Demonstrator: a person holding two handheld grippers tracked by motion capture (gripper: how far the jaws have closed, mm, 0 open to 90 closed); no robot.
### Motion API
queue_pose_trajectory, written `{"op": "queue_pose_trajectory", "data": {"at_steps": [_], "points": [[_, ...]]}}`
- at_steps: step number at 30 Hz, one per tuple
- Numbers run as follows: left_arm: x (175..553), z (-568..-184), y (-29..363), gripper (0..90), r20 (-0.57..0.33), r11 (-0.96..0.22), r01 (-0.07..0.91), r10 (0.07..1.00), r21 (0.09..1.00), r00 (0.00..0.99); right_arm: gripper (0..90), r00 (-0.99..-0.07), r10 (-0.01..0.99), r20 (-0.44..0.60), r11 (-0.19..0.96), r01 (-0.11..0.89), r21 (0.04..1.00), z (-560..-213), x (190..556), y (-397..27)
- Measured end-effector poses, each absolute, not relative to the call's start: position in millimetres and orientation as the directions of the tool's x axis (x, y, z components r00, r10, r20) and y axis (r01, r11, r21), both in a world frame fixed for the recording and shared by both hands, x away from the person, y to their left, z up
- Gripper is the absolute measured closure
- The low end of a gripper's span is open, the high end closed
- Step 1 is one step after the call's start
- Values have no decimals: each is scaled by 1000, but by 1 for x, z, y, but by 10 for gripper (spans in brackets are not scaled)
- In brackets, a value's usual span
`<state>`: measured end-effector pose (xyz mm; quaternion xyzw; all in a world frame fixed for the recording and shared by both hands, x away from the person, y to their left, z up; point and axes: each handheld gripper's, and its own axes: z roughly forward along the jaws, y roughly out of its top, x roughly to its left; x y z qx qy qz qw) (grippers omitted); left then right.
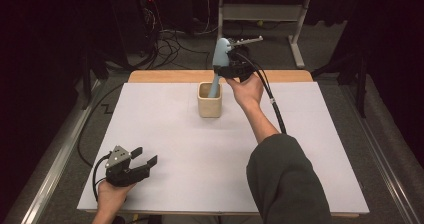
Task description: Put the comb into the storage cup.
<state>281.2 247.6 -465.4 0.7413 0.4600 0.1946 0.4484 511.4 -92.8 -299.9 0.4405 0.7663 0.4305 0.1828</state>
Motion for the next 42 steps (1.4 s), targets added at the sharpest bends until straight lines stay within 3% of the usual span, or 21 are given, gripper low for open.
{"op": "queue_pose_trajectory", "data": {"at_steps": [42], "points": [[281, -465, 247, 332, -119, -190, 504, 847, 843, 519, 526, -534, 841, 90, 280, 570, 772, -342, 518, -80]]}}
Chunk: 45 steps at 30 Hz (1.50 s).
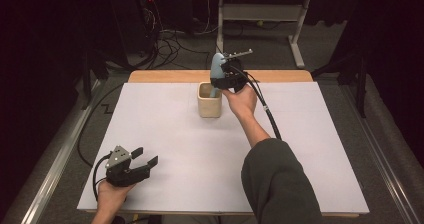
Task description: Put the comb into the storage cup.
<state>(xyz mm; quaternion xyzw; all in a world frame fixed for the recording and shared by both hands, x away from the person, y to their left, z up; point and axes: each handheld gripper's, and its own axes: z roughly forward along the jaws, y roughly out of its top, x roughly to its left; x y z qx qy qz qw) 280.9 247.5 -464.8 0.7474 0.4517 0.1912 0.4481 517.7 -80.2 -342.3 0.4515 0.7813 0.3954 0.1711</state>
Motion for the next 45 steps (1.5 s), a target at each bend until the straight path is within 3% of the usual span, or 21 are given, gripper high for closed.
{"op": "queue_pose_trajectory", "data": {"at_steps": [20, 45], "points": [[281, -465, 247, 333, -119, -193, 504, 844, 842, 523, 499, -529, 844, 89, 286, 585, 759, -352, 519, -79], [281, -464, 249, 337, -117, -184, 495, 849, 849, 515, 327, -546, 834, 78, 287, 551, 783, -352, 516, -89]]}}
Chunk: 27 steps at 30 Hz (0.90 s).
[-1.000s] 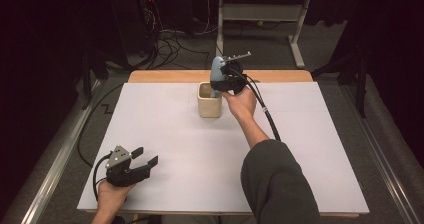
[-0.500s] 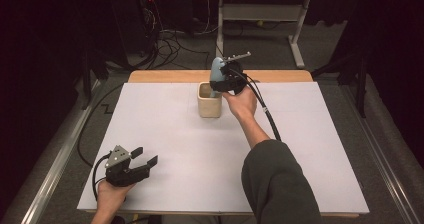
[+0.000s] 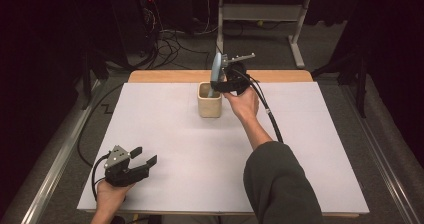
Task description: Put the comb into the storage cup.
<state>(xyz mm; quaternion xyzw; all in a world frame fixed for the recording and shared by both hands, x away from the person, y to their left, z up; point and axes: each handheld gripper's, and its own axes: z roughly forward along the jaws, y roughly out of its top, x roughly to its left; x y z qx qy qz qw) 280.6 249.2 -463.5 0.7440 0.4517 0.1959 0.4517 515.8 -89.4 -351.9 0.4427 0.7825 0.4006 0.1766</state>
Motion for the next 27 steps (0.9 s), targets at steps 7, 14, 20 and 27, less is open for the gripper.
{"op": "queue_pose_trajectory", "data": {"at_steps": [7, 14, 20, 27], "points": [[281, -464, 249, 337, -115, -185, 495, 850, 849, 515, 317, -549, 833, 76, 286, 543, 789, -351, 512, -95], [280, -463, 249, 337, -116, -182, 493, 850, 851, 513, 324, -553, 830, 75, 281, 529, 800, -347, 504, -100], [281, -464, 249, 337, -113, -186, 494, 851, 850, 513, 324, -563, 824, 64, 293, 520, 802, -347, 497, -107], [280, -463, 249, 337, -112, -187, 494, 850, 849, 514, 319, -577, 815, 53, 291, 486, 824, -345, 487, -111]]}}
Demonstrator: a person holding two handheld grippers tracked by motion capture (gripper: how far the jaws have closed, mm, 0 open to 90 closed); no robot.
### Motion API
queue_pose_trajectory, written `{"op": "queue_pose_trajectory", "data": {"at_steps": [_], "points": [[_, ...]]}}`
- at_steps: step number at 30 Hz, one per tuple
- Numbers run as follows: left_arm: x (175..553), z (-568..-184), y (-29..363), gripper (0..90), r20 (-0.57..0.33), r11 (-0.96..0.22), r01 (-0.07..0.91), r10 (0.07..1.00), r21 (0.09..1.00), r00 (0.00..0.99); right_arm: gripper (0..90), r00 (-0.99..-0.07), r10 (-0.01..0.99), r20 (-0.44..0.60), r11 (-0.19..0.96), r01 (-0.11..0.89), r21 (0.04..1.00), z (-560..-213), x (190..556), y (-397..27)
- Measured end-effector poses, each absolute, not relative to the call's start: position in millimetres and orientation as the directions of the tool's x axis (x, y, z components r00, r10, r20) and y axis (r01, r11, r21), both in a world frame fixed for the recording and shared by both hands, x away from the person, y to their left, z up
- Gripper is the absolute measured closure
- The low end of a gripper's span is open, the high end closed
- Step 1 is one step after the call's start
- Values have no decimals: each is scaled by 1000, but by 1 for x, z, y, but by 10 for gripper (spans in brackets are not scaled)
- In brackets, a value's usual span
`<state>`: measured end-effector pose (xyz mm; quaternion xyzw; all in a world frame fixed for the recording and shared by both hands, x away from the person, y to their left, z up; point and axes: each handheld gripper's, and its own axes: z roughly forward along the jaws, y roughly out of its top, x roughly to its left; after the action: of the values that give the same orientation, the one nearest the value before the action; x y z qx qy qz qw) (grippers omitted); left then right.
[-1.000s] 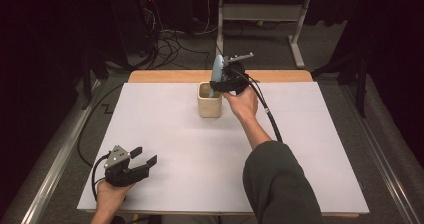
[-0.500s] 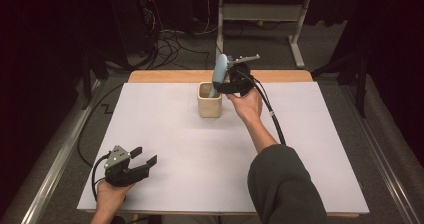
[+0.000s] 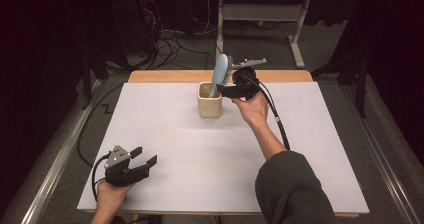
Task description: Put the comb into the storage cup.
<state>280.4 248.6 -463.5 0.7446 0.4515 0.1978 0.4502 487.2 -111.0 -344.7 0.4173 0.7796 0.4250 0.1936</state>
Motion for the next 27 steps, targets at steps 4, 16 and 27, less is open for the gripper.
{"op": "queue_pose_trajectory", "data": {"at_steps": [4, 16, 27], "points": [[281, -464, 249, 337, -111, -189, 496, 850, 848, 514, 319, -583, 811, 52, 294, 483, 825, -343, 484, -113], [281, -464, 249, 337, -115, -183, 496, 852, 849, 511, 318, -585, 809, 47, 291, 470, 833, -344, 475, -125], [281, -464, 248, 338, -115, -185, 498, 852, 847, 511, 316, -591, 806, 36, 296, 454, 840, -343, 466, -137]]}}
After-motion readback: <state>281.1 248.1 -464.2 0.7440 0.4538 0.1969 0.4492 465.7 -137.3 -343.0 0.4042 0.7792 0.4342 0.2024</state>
